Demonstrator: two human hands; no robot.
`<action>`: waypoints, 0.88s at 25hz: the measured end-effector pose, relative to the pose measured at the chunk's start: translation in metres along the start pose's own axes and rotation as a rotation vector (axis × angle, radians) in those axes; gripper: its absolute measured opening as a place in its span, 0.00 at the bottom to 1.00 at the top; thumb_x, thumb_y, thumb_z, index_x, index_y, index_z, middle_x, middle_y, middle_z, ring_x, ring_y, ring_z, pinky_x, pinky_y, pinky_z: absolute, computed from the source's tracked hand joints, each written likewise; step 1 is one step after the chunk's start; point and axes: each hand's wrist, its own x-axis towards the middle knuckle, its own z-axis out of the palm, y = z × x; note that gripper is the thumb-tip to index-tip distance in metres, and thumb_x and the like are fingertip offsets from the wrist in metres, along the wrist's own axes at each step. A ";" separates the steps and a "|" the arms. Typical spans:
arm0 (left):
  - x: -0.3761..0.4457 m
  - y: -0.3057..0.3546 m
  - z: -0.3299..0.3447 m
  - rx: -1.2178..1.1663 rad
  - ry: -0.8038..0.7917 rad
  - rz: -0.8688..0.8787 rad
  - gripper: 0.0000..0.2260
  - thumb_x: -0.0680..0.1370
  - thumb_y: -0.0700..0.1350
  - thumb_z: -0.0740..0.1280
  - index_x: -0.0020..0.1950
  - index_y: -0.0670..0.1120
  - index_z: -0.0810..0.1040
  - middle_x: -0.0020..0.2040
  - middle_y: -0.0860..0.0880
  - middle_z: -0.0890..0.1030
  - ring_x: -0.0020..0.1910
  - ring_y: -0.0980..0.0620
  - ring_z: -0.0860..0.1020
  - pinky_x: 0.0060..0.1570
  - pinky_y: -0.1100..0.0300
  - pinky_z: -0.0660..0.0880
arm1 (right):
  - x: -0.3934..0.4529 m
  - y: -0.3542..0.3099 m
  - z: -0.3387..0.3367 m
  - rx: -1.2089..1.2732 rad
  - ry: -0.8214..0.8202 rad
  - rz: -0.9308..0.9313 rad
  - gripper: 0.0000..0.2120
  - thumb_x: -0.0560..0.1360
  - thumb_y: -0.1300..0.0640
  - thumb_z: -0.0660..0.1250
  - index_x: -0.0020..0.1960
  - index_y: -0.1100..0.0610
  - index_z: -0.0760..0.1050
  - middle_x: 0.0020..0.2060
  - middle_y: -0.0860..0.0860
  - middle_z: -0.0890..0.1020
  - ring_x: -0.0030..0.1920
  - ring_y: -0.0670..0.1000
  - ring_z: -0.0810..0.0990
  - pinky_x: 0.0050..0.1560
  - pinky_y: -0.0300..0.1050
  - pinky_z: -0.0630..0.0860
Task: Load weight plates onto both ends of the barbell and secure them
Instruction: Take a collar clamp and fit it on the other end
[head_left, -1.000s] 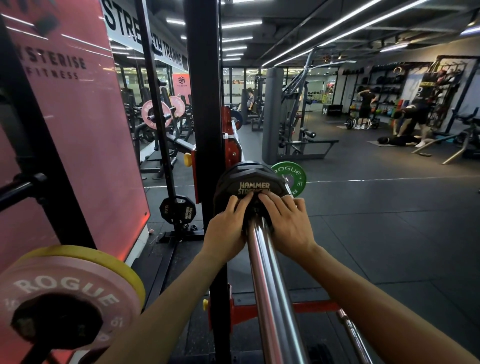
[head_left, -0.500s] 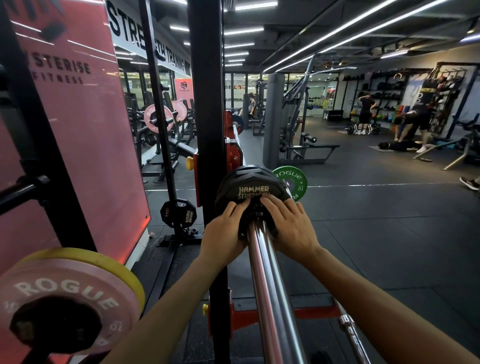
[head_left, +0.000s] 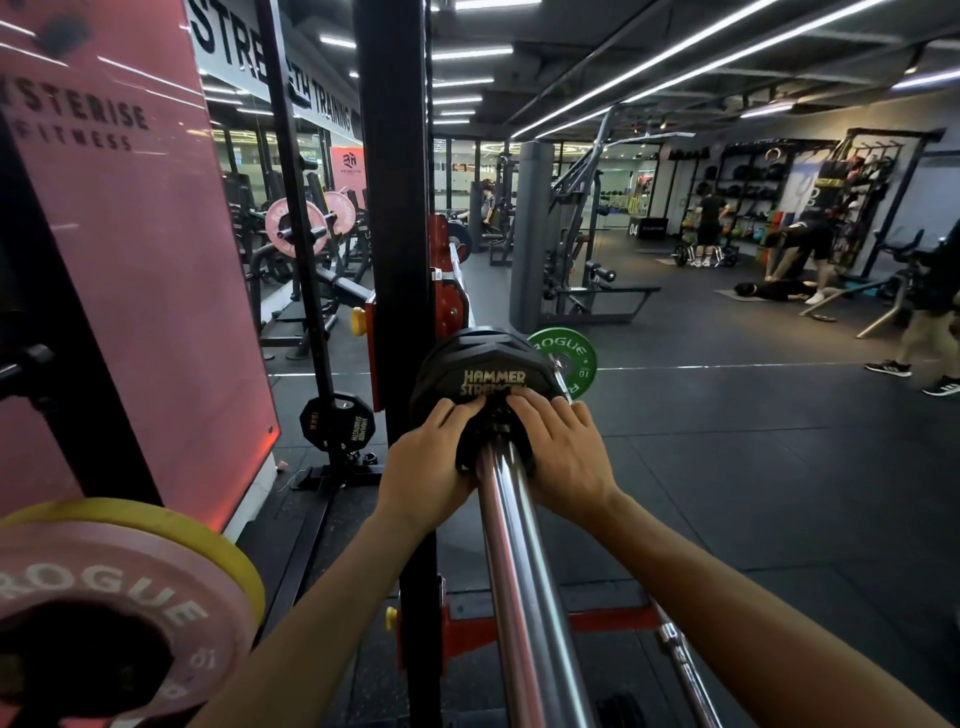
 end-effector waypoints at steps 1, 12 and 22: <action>0.001 0.000 -0.001 0.001 -0.007 0.001 0.27 0.74 0.52 0.67 0.73 0.50 0.71 0.61 0.52 0.76 0.47 0.49 0.81 0.42 0.61 0.73 | 0.000 -0.001 0.000 0.007 0.015 0.011 0.28 0.76 0.42 0.60 0.63 0.63 0.75 0.61 0.57 0.79 0.46 0.56 0.78 0.45 0.50 0.68; 0.000 0.003 -0.002 0.002 -0.019 -0.021 0.28 0.74 0.49 0.70 0.73 0.50 0.70 0.62 0.52 0.74 0.46 0.46 0.81 0.41 0.58 0.74 | -0.011 -0.012 0.000 0.063 0.034 0.139 0.23 0.76 0.47 0.63 0.64 0.60 0.75 0.61 0.53 0.80 0.46 0.53 0.79 0.46 0.50 0.67; -0.021 0.003 -0.020 -0.050 -0.293 -0.099 0.48 0.68 0.59 0.76 0.81 0.57 0.53 0.75 0.53 0.64 0.66 0.48 0.73 0.59 0.51 0.74 | -0.028 -0.039 -0.048 0.183 -0.260 0.380 0.39 0.70 0.50 0.74 0.76 0.58 0.62 0.72 0.54 0.70 0.62 0.59 0.73 0.59 0.56 0.74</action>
